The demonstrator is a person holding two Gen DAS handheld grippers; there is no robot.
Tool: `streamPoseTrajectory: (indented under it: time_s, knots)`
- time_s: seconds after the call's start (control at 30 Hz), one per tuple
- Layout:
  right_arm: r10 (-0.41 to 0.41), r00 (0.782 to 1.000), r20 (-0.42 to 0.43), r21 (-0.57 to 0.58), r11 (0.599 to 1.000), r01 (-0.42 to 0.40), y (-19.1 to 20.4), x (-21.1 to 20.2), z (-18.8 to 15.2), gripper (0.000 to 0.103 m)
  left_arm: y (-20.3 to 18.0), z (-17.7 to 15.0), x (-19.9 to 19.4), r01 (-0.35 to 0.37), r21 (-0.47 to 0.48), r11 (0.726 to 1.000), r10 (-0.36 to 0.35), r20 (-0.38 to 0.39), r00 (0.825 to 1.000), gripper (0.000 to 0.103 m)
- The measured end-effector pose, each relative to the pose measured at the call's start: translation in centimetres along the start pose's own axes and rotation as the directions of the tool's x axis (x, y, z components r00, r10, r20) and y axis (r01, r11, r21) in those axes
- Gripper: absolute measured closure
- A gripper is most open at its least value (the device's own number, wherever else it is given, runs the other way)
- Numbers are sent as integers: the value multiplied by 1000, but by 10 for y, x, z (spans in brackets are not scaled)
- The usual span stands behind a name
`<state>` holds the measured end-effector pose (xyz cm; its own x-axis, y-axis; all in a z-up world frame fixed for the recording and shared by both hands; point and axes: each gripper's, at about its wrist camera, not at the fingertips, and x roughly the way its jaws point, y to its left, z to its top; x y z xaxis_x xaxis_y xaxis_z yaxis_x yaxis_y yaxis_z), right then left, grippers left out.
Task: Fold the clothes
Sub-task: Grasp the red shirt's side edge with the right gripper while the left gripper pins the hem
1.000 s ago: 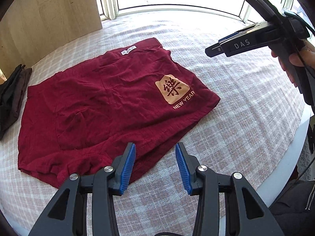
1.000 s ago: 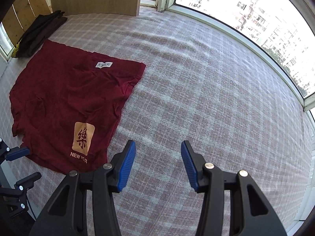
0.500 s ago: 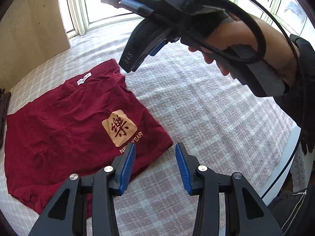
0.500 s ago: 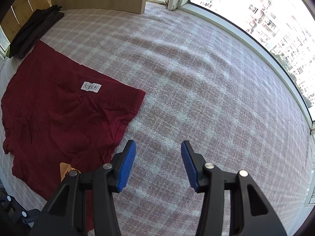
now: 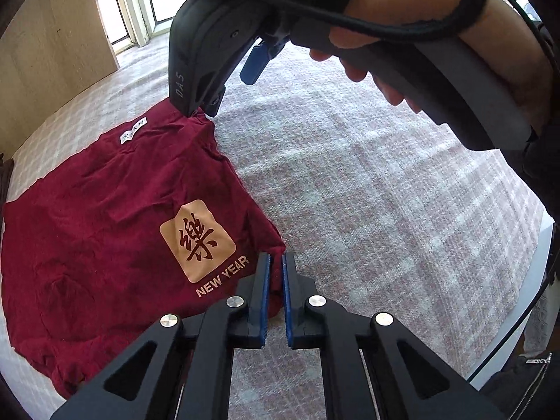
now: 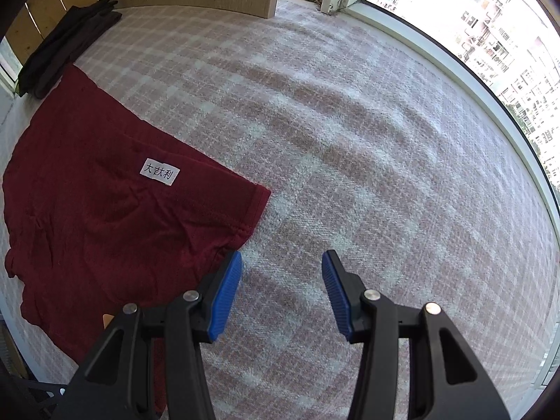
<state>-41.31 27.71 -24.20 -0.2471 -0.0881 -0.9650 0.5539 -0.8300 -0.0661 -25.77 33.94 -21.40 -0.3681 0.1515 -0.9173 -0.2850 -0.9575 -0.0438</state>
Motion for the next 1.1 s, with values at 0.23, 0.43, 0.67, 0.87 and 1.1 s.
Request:
streamPoseTrajectory:
  time_s: [0.23, 0.43, 0.67, 0.87, 1.1]
  knots:
    - [23, 1000, -2, 22, 999, -23, -9, 1, -1, 56, 2, -5, -11, 10, -12, 1000, -9, 23, 1000, 97]
    - [65, 998, -8, 42, 997, -64, -12, 2, 0, 55, 9, -10, -15, 18, -35, 999, -16, 31, 999, 97]
    - [163, 987, -10, 101, 982, -161, -25, 2, 3, 55, 18, -14, -20, 33, -75, 997, -30, 43, 999, 97]
    - [171, 985, -17, 135, 977, -167, -38, 1, 7, 54, 27, -13, -22, 45, -105, 993, -39, 58, 998, 97]
    - [119, 993, -24, 130, 985, -115, -40, 11, 7, 54, 26, -14, -23, 64, -99, 993, -58, 64, 996, 97]
